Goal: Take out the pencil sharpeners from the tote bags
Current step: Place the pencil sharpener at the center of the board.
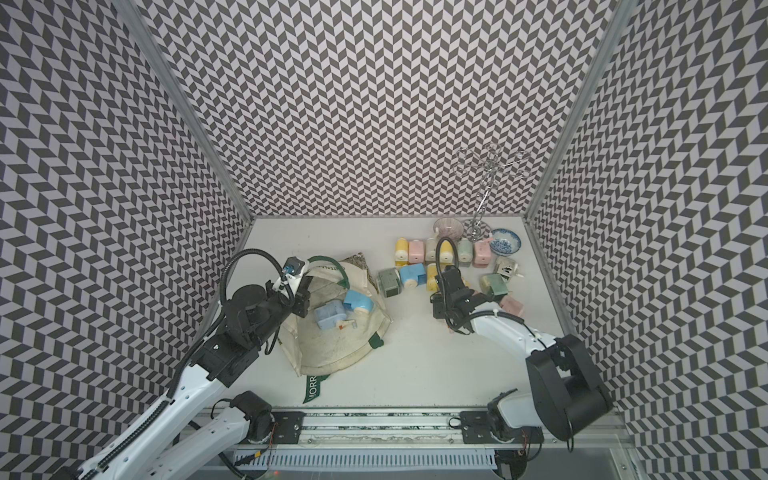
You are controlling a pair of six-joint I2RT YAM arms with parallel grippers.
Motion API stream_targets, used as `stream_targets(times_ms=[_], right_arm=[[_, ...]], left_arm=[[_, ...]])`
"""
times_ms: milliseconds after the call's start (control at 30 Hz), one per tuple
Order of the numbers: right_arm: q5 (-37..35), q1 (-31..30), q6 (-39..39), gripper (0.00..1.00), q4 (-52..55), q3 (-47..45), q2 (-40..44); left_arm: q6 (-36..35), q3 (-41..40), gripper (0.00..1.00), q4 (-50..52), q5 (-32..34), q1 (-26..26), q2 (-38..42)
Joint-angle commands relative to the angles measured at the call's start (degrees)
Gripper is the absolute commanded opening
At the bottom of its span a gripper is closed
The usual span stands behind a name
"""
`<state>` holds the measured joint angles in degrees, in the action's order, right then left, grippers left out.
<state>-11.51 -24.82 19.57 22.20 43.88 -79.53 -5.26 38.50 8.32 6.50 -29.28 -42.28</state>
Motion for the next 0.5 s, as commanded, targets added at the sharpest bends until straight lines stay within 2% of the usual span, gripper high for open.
stream_targets(times_ms=[0, 300, 467], right_arm=[[-3.9, 0.8, 1.4, 0.43, -1.0, 0.9, 0.0], [-5.1, 2.2, 2.1, 0.51, -1.3, 0.5, 0.1], [-4.0, 2.2, 1.8, 0.64, -1.5, 0.9, -0.4]], left_arm=[[0.1, 3.0, 0.00, -4.5, 0.0, -0.7, 1.0], [0.0, 3.0, 0.00, -4.5, 0.1, -1.2, 0.8], [0.0, 3.0, 0.00, -4.5, 0.3, -1.4, 0.9]])
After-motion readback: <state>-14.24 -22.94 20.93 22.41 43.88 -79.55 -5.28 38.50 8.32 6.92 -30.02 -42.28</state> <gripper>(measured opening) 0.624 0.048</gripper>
